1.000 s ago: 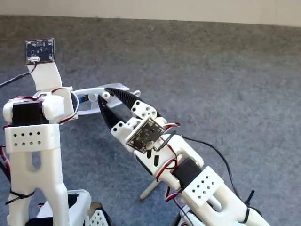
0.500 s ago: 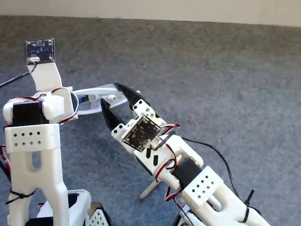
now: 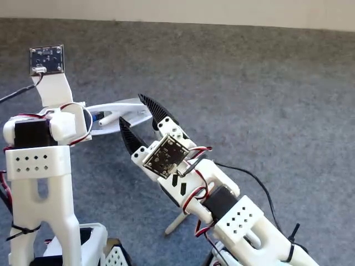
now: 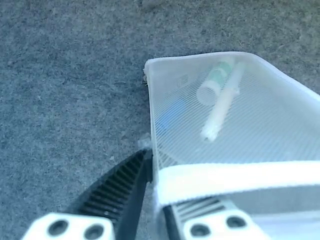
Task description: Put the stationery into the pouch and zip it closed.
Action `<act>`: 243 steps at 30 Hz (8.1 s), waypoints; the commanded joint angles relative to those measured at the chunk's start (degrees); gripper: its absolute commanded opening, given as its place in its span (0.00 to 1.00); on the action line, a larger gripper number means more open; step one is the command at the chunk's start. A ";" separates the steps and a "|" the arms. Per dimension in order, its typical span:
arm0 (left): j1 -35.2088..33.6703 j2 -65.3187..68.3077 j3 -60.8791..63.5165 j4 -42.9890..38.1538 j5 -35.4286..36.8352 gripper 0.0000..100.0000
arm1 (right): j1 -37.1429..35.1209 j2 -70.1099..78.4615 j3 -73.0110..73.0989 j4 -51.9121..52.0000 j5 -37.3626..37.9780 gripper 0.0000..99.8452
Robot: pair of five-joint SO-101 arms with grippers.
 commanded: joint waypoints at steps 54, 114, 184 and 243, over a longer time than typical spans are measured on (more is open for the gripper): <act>0.40 0.40 0.66 -0.44 0.26 0.01 | 20.09 -4.00 -1.01 60.88 -40.35 0.19; 0.40 0.48 0.75 -0.35 0.26 0.01 | 26.33 19.21 -4.79 53.67 -49.85 0.00; 0.40 0.40 1.71 -0.79 0.18 0.01 | 6.20 -28.09 -8.57 24.84 -27.60 0.00; 0.48 0.40 2.07 -0.79 0.18 0.01 | -0.40 -6.11 5.85 -7.87 4.22 0.07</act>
